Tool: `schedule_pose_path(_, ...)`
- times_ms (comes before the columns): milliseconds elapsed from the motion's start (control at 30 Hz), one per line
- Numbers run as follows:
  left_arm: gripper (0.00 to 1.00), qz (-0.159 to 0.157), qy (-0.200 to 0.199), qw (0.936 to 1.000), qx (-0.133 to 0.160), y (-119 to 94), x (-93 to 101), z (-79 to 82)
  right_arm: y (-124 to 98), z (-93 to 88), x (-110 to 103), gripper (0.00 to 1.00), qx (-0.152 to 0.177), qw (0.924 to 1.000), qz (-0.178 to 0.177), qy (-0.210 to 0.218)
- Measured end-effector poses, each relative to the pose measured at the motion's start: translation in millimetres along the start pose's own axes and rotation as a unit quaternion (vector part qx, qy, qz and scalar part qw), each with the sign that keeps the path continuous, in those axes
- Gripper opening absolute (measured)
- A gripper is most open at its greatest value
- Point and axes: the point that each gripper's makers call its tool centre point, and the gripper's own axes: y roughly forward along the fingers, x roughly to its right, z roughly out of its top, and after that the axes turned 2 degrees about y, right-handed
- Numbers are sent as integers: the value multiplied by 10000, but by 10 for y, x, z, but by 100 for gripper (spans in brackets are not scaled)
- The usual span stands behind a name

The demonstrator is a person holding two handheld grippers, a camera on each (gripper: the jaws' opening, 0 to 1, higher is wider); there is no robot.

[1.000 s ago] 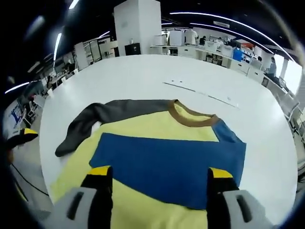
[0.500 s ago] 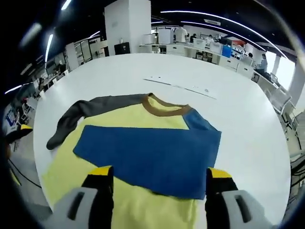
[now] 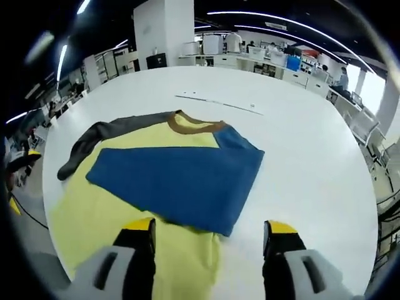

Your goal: Fold the garment on the visible template until the final outline fits inside the template.

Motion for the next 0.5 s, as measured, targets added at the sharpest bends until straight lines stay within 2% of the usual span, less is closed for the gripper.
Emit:
schedule_pose_path(167, 99, 12, 35, 10000, -24, -7, -4, -4, 14, -129, 163, 48, -53, 9997, -215, 85)
schedule_pose_path(367, 99, 27, 26, 10000, -44, -13, -10, -21, 57, -187, 182, 30, 63, 9986, -141, 515)
schedule_pose_path(433, 99, 30, 27, 10000, -58, -16, -9, -29, 93, -202, 113, 29, 62, 9970, 44, 772)
schedule_pose_path(500, 99, 45, 37, 10000, -75, -17, -16, -35, 119, -208, 123, 27, 85, 9961, 33, 879)
